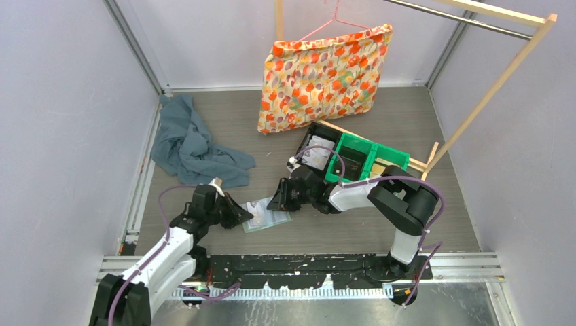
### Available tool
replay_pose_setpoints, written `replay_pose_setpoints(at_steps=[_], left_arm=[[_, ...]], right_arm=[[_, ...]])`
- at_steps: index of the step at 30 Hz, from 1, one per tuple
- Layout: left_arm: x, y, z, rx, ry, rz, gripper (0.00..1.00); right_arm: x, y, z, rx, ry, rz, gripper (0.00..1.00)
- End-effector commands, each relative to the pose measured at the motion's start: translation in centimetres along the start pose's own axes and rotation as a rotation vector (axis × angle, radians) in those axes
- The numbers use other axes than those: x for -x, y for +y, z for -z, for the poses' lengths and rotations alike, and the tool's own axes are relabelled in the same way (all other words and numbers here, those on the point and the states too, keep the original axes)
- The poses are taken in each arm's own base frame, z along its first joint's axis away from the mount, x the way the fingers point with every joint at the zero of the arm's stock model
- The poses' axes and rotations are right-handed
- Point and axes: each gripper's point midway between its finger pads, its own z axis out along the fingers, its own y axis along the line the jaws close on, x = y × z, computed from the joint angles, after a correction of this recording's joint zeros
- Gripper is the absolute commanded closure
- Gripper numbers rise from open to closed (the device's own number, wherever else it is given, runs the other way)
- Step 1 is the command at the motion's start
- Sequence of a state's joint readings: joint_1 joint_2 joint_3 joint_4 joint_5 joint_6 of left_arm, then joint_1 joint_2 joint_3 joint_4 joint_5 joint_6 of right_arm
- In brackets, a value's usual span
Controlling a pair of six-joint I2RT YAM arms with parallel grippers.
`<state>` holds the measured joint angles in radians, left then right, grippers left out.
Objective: Take the credit cards out of the card holder
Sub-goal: Remove the credit card from the card holder, then place the credit card in the storage box.
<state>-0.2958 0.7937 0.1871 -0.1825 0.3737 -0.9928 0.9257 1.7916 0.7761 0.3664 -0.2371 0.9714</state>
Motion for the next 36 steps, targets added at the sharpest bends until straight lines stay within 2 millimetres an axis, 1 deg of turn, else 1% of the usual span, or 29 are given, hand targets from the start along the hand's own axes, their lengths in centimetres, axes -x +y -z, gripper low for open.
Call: replay_pose_setpoints(at_steps=[1,7,10,13,15,17,22,24,25,26,27,29,30,32,33,34,36], left_arm=[[1.3,1.5,0.8,0.103,-0.069,-0.027,0.99],[2.2,1.3,2.5,0.163,-0.091,-0.066,0.99],[2.6,0.9,2.7,0.164,-0.104,-0.053,0.99],[3.3,-0.2,3.4,0.168,-0.115,-0.063,0.99],[4.1,-1.7,4.1,0.150,-0.129,-0.078,1.00],[4.4,-2.8,4.3,0.129,-0.124,-0.087,0.99],[4.8,-8.4,4.5,-0.063,-0.062,-0.110,1.00],[4.9,-11.0,4.8,-0.173,-0.042,-0.126,0.99],[4.8,-12.2,4.9,-0.233,-0.026,-0.135,0.99],[4.5,-13.5,5.2,-0.292,-0.001,-0.142,0.99],[4.2,-14.5,5.5,-0.342,0.023,-0.151,0.99],[3.8,-15.8,6.0,-0.403,0.063,-0.171,0.99],[3.8,-16.3,6.1,-0.424,0.074,-0.180,0.99],[3.4,-17.3,6.7,-0.473,0.107,-0.199,0.99],[3.4,-17.9,6.9,-0.501,0.117,-0.209,0.99],[3.2,-18.2,7.1,-0.522,0.136,-0.215,0.99],[3.0,-18.6,7.3,-0.540,0.158,-0.235,0.99]], right_arm=[[-0.8,-2.8,-0.3,-0.095,0.016,0.002,0.69],[-0.6,-2.9,0.1,-0.089,0.002,-0.001,0.69],[-0.4,-2.9,0.5,-0.085,-0.015,0.000,0.69],[0.0,-2.4,1.5,-0.066,-0.029,-0.004,0.69],[0.7,-1.5,2.7,-0.047,-0.050,0.012,0.68],[1.3,-1.0,3.8,-0.050,-0.064,0.036,0.66],[3.9,1.2,7.6,-0.002,-0.128,0.081,0.58],[4.7,2.6,9.1,0.059,-0.154,0.092,0.51],[5.2,3.5,9.8,0.110,-0.167,0.088,0.48],[5.3,4.4,10.8,0.180,-0.169,0.076,0.43],[5.9,5.2,11.6,0.238,-0.192,0.062,0.37],[7.0,6.9,13.1,0.340,-0.221,0.040,0.32],[7.3,7.6,13.5,0.373,-0.221,0.039,0.30],[7.4,8.3,13.3,0.411,-0.196,0.022,0.29],[7.7,9.2,13.5,0.457,-0.195,0.003,0.29],[7.8,9.6,13.4,0.485,-0.190,-0.017,0.28],[7.8,9.8,13.0,0.510,-0.176,-0.045,0.28]])
